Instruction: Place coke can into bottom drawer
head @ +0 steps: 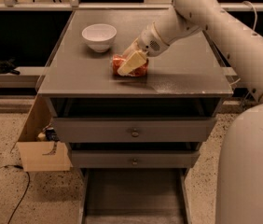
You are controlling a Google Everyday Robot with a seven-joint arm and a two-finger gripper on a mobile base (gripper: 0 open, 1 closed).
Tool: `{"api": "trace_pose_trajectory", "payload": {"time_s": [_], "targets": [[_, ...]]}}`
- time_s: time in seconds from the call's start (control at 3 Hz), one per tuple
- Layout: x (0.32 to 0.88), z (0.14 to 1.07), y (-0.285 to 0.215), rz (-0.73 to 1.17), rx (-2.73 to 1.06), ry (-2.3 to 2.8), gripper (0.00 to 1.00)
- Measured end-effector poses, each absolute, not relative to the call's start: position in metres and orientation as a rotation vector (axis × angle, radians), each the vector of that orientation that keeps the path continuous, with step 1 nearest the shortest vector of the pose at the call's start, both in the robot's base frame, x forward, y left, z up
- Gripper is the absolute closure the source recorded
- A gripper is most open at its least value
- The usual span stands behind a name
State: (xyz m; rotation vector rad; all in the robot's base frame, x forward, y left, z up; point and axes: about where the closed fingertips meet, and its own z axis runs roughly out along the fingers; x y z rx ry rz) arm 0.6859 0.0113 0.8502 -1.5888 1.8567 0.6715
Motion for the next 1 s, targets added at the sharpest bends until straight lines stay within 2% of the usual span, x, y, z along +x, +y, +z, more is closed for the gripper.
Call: {"api": "trace_pose_trajectory", "payload": {"time_s": [0.67,1.0], "targets": [[0.6859,0.8501,0.0114,0.672,-1.589,1.857,0.86],[0.6859,0.8501,0.0114,0.672,-1.589,1.857,1.00]]}}
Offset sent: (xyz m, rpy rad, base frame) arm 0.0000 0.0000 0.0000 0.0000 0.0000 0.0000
